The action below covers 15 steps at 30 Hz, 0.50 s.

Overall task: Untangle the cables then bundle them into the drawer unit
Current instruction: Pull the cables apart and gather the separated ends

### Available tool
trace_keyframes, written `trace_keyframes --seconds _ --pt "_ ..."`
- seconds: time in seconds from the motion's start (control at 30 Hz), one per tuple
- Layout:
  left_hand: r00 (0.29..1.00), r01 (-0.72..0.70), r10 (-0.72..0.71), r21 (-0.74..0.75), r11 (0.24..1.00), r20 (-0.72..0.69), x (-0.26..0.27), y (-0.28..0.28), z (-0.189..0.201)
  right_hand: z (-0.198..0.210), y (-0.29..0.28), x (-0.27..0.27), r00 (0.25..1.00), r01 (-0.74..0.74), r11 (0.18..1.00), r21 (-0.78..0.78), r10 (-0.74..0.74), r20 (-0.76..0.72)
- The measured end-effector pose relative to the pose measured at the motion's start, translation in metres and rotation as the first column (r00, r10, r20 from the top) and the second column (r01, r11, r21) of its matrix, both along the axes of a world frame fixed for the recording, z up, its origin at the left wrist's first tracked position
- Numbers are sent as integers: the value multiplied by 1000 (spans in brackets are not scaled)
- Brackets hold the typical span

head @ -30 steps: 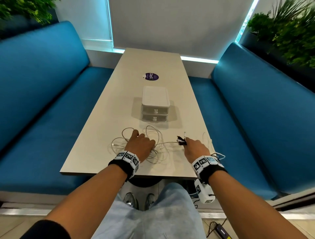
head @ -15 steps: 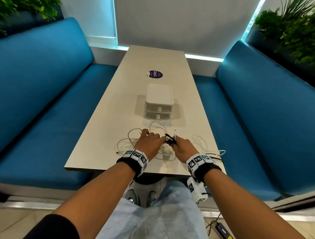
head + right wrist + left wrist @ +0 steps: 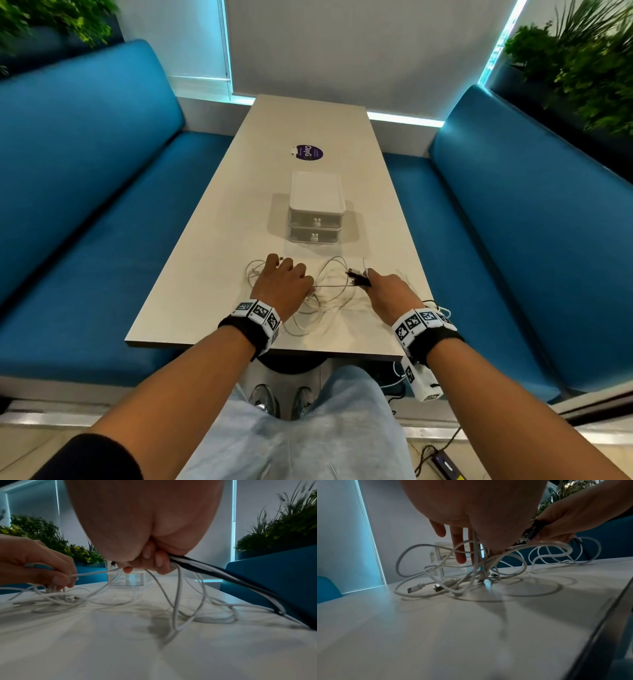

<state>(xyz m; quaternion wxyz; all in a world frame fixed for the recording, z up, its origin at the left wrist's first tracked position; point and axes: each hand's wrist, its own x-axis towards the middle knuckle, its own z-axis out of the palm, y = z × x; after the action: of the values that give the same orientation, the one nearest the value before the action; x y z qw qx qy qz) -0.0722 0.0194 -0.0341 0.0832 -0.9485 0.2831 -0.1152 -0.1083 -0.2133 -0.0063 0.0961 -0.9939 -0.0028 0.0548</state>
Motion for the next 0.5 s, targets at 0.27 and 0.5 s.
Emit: trace_keyframes --seconds 0.27,0.5 --pt "999 -33 32 56 998 8 3 6 4 0 -17 0 985 171 985 5 -171 6" --pt "999 45 -45 53 998 0 -3 -13 1 -1 15 4 976 185 965 187 -202 75"
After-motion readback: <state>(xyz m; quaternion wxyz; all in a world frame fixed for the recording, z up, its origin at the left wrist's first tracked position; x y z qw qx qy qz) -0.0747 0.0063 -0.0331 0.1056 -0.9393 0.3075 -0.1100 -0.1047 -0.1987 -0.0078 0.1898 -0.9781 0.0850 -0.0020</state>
